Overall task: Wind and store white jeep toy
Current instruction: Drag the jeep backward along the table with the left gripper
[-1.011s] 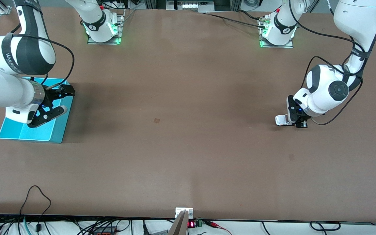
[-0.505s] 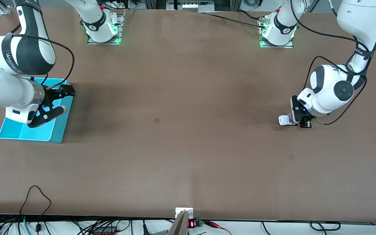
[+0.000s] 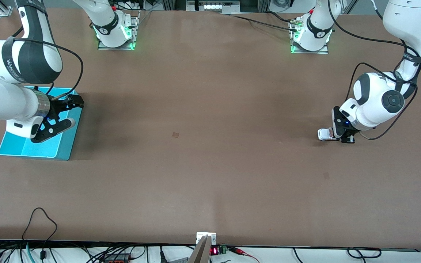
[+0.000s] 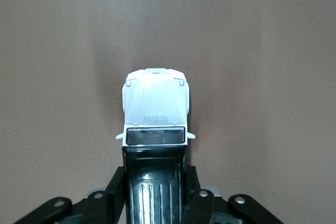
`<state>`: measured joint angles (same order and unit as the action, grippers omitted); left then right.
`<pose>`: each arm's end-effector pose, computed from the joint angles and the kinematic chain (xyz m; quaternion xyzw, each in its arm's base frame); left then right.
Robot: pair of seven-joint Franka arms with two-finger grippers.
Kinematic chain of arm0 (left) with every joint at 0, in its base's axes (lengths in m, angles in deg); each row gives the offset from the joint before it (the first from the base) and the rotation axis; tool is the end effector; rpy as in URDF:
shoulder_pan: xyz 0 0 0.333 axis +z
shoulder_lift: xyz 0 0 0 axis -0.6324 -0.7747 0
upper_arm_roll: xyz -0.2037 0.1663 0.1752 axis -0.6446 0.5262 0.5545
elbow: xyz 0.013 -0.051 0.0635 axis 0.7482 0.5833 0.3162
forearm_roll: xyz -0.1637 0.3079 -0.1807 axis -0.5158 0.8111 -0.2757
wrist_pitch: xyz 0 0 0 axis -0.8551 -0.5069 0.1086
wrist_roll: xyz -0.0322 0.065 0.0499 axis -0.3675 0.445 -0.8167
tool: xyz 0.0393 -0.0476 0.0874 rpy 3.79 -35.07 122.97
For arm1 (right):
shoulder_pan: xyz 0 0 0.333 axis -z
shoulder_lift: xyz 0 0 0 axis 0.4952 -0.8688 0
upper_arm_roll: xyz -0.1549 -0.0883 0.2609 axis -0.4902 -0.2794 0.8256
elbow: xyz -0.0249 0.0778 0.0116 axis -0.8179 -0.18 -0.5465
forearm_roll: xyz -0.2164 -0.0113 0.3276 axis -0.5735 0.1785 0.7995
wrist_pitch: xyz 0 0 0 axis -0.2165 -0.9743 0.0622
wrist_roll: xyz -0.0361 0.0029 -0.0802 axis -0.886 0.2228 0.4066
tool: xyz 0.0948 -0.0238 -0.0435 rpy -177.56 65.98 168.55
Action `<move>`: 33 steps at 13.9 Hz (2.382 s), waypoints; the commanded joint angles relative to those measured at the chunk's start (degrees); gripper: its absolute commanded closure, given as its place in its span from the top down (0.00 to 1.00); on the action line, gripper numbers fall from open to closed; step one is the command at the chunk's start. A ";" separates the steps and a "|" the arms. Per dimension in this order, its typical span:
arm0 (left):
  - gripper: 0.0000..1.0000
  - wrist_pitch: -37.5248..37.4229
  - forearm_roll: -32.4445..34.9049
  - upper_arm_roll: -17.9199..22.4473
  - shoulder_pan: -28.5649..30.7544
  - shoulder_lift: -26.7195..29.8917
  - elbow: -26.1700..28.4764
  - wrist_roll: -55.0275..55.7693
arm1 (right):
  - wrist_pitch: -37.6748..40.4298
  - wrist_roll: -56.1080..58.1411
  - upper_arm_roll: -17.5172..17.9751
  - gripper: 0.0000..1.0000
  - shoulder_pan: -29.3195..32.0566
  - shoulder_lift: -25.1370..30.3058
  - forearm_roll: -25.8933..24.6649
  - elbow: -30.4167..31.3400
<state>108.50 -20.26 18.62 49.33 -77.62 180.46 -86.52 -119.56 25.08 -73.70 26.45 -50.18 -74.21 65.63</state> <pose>0.5417 0.0584 0.2015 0.7071 -0.7069 -0.0177 0.0005 0.6048 0.0474 0.4427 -0.9584 -0.2378 0.1578 0.0042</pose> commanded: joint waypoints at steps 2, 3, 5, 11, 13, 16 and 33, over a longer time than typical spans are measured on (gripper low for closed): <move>0.10 0.02 1.95 -0.24 2.73 -4.01 -1.94 -1.52 | 0.73 0.85 -0.06 1.00 0.25 0.10 0.66 -0.21; 0.09 0.02 1.95 -0.24 2.99 -4.10 -1.94 -1.52 | 0.73 0.94 -0.06 1.00 0.25 0.10 0.67 -0.21; 0.09 0.02 1.95 -0.24 3.78 -5.06 -2.99 -1.52 | 0.72 0.85 -0.06 1.00 0.25 0.10 0.67 -0.21; 0.10 0.02 5.02 -0.33 7.04 -6.65 -4.75 -1.61 | 0.73 0.94 -0.06 1.00 0.25 0.10 0.58 -0.21; 0.10 0.02 5.02 -0.24 7.21 -7.00 -4.93 -2.49 | 0.73 0.94 -0.06 1.00 0.25 0.10 0.67 -0.21; 0.10 0.02 5.02 -0.33 8.70 -7.08 -4.93 -3.98 | 0.73 0.94 -0.06 1.00 0.25 0.19 0.67 -0.21; 0.99 -0.59 9.94 -0.85 13.37 -6.66 -7.04 -5.74 | 0.81 0.94 -0.06 1.00 0.25 0.10 0.67 -0.12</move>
<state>107.20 -12.15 18.55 61.63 -81.13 174.82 -91.78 -119.52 25.11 -73.70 26.45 -50.21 -74.20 65.63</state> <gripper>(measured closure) 0.515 0.000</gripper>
